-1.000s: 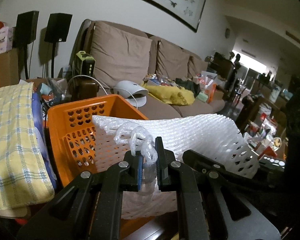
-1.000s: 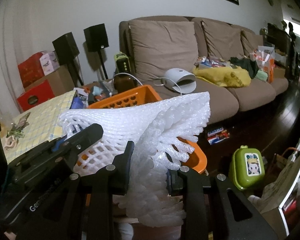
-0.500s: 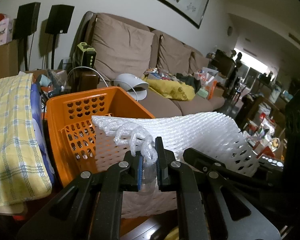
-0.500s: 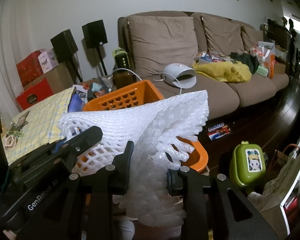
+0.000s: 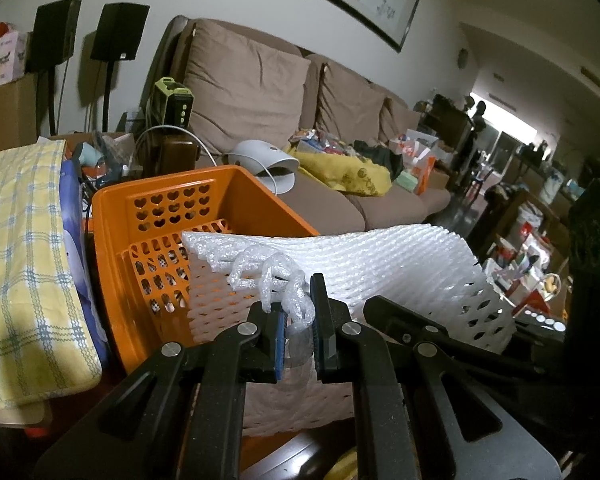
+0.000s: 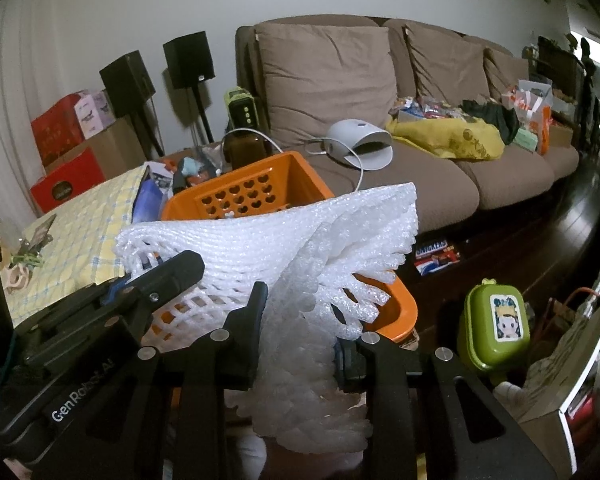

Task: Organize objects
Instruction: 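Lower the folded foam sheet with both grippers into the orange basket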

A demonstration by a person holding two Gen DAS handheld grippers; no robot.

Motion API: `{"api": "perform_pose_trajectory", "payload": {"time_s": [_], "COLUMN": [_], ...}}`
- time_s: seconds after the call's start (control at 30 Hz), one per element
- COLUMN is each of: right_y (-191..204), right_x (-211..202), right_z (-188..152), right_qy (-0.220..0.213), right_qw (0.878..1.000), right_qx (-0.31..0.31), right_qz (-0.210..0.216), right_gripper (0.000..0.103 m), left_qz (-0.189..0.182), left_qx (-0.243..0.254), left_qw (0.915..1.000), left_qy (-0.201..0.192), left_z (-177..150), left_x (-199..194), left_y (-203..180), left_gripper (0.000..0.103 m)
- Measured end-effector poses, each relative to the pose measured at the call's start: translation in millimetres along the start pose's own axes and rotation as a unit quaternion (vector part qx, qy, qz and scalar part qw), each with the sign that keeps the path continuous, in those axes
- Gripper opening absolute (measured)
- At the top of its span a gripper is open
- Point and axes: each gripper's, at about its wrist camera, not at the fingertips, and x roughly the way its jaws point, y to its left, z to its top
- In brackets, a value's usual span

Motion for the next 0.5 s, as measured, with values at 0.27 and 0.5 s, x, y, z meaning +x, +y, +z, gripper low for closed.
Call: {"api": "perform_pose_trajectory", "payload": {"time_s": [0.27,0.5], "right_y": [-0.8,-3.0], "right_x": [4.0,8.8], "right_z": [-0.1,-1.6], "right_qy": [0.009,0.022], "right_qw": [1.0,1.0], "right_qx": [0.003,0.007], "right_qz": [-0.001,0.0], "right_gripper": [0.028,0.028], "left_qz": [-0.003,-0.001], "left_qx": [-0.013,-0.019], "left_qw": [0.9998,0.9994], "left_qy": [0.015,0.027], "left_z": [-0.4,-2.5], "left_x": [4.2,8.5], "left_y": [2.7,4.3], "left_gripper": [0.01,0.01]}}
